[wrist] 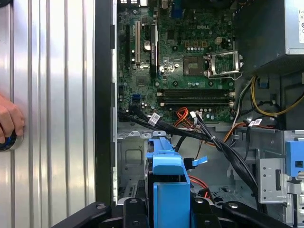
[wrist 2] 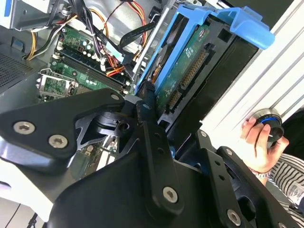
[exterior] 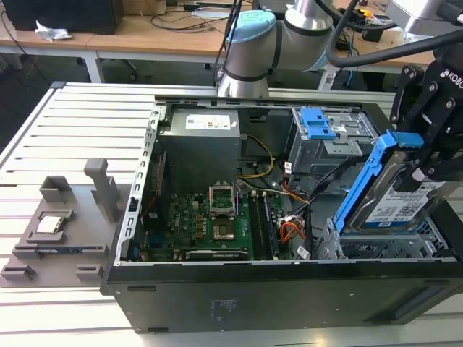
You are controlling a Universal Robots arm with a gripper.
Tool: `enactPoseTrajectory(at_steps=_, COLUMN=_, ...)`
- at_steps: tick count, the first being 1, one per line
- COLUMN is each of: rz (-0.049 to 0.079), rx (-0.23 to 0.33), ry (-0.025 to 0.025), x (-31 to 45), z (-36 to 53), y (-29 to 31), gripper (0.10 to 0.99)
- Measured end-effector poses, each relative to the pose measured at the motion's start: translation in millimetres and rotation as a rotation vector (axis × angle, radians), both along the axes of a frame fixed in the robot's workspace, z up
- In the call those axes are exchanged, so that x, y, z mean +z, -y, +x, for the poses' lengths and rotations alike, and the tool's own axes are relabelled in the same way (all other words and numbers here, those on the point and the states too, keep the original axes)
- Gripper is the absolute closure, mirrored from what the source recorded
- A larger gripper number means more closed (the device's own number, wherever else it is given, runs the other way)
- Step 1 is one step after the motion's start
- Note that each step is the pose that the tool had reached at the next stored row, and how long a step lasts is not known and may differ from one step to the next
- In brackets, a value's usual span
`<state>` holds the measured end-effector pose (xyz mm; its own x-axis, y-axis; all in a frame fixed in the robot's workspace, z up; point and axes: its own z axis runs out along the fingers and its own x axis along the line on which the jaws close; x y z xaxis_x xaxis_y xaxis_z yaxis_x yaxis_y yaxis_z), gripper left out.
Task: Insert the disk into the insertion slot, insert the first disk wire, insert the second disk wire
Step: 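Insert the disk into the insertion slot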
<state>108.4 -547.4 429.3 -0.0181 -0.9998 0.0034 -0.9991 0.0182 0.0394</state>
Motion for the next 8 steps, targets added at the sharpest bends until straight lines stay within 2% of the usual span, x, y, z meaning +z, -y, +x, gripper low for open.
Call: enactPoseTrajectory(at_steps=8, rz=0.000, rx=0.000, ry=0.0000, x=-16.0, z=0.0, y=0.0, gripper=0.725)
